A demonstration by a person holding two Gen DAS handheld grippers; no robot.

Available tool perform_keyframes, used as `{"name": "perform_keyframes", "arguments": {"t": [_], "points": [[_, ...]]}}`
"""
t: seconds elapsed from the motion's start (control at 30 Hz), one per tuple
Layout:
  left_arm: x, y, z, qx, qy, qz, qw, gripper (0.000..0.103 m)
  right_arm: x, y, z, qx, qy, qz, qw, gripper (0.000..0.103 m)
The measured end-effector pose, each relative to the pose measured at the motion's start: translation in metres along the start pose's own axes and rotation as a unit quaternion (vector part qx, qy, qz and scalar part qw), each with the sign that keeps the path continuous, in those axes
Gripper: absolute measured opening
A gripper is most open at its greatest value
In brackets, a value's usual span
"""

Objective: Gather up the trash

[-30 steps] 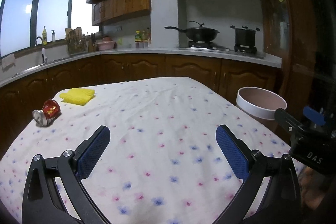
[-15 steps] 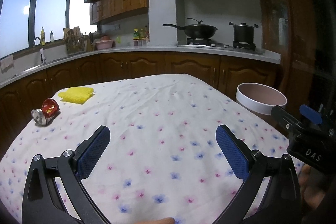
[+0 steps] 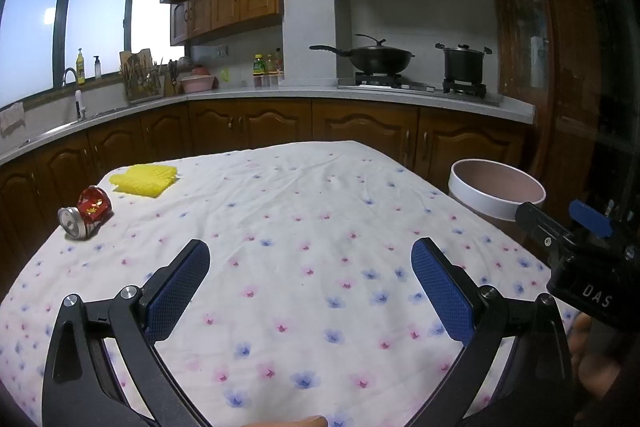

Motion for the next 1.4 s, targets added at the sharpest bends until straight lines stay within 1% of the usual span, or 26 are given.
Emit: {"name": "perform_keyframes", "arguments": {"t": [0.5,1.4], "points": [[0.0016,0.0005,-0.0008,0.003,-0.001,0.003,1.0,0.103,0.0065,0.0,-0.0002,0.002,-0.008,0.001,1.0,0.103],[0.0011,0.001,-0.0007,0.005,0.0,0.004,1.0,0.103,0.0065,-0.0002,-0.0012,0.004,-0.007,0.0,1.0,0.103]]}}
Point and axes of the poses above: each gripper's, at about its wrist camera, not at the fingertips, and z roughly against the way its jaws point, x to its left, y to its underside, the point moved 5 cm from there along -z, roughly the way its jaws point, and after that the axes turned 6 degrees about z, right-handed, at the moved point
